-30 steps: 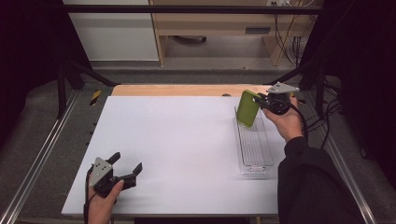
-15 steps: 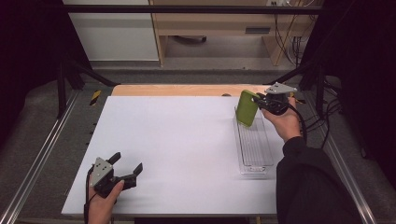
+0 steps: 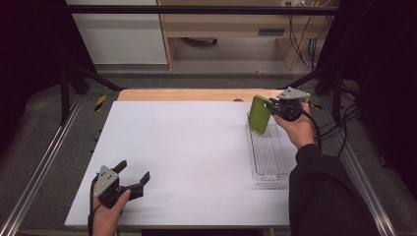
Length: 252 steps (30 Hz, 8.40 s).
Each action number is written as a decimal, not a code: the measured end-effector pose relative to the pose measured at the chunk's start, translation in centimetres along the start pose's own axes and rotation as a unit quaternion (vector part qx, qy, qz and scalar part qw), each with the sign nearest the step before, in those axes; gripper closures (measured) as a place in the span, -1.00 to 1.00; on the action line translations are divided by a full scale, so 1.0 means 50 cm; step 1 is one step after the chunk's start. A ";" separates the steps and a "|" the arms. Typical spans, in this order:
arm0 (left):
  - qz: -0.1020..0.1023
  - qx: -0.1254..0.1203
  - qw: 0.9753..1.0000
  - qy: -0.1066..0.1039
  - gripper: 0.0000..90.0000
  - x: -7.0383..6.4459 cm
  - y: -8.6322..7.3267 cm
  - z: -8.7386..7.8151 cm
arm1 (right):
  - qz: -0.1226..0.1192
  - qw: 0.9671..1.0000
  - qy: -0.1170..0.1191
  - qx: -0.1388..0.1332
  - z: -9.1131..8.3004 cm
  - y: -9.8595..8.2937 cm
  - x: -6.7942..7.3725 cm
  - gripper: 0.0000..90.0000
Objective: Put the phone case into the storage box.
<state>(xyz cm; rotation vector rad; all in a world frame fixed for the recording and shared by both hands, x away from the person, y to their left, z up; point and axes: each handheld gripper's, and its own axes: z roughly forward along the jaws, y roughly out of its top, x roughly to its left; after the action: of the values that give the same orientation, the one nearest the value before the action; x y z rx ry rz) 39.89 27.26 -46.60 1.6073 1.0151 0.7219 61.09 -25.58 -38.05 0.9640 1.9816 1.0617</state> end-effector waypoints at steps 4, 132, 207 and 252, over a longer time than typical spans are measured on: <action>0.000 0.000 1.000 0.001 -0.89 0.001 0.000 0.000 | -0.004 1.000 -0.006 -0.003 0.002 0.001 0.003 0.68; 0.003 0.000 1.000 0.002 -0.89 -0.006 0.002 0.002 | 0.050 0.997 -0.061 -0.011 0.067 0.011 0.014 0.44; 0.002 -0.005 1.000 0.001 -0.90 -0.006 0.003 0.001 | 0.149 0.986 -0.063 0.034 0.062 0.013 0.013 -0.84; 0.002 -0.011 1.000 0.003 -0.91 0.000 0.006 -0.005 | 0.177 0.983 -0.007 -0.046 -0.003 0.072 0.059 -0.88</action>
<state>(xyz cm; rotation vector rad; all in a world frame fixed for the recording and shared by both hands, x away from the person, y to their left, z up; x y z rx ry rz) 39.74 27.33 -46.25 1.5888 1.0054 0.7391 60.54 -21.73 -35.50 1.3008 1.7712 1.3203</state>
